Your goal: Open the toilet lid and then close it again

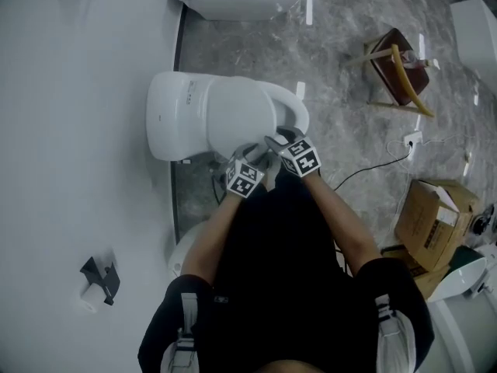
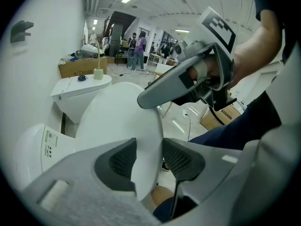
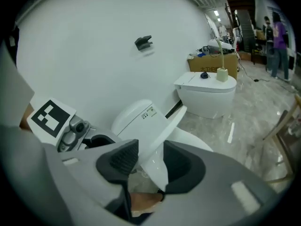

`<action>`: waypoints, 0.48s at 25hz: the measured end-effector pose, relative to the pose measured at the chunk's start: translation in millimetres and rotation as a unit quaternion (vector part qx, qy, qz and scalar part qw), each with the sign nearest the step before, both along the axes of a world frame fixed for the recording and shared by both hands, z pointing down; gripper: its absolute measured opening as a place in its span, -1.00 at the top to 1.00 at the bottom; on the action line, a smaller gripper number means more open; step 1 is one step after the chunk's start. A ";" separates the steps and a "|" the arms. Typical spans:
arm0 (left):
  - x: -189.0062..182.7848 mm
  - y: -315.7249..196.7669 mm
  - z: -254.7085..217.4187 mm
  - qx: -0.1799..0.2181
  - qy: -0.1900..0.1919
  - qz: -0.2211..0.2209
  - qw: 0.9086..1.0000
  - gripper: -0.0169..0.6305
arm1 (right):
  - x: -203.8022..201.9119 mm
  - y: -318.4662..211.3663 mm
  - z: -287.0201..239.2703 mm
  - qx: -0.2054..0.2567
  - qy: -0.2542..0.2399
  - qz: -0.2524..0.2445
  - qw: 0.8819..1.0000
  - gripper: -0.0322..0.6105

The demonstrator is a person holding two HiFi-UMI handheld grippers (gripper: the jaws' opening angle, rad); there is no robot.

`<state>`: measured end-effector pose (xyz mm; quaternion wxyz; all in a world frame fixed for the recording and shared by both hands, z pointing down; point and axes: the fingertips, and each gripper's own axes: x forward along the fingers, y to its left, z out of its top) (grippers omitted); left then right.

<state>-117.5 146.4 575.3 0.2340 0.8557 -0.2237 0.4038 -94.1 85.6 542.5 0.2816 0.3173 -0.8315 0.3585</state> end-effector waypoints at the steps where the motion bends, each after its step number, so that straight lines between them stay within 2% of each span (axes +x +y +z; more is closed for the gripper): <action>1: 3.5 1.1 1.3 -0.004 -0.001 0.002 1.000 0.39 | 4.2 1.2 1.7 -0.005 -0.010 0.002 1.000 0.39; 5: 11.4 -0.8 -0.7 -0.019 0.014 -0.005 1.000 0.44 | 23.4 3.4 14.9 -0.022 -0.018 0.004 1.000 0.40; 9: 8.2 -7.3 -5.1 -0.023 0.042 -0.034 0.998 0.56 | 46.4 10.5 40.0 -0.055 -0.014 0.005 0.998 0.44; 12: 9.1 -16.2 -5.2 -0.024 0.056 -0.061 0.996 0.66 | 57.0 10.7 50.7 -0.067 -0.037 0.001 0.997 0.46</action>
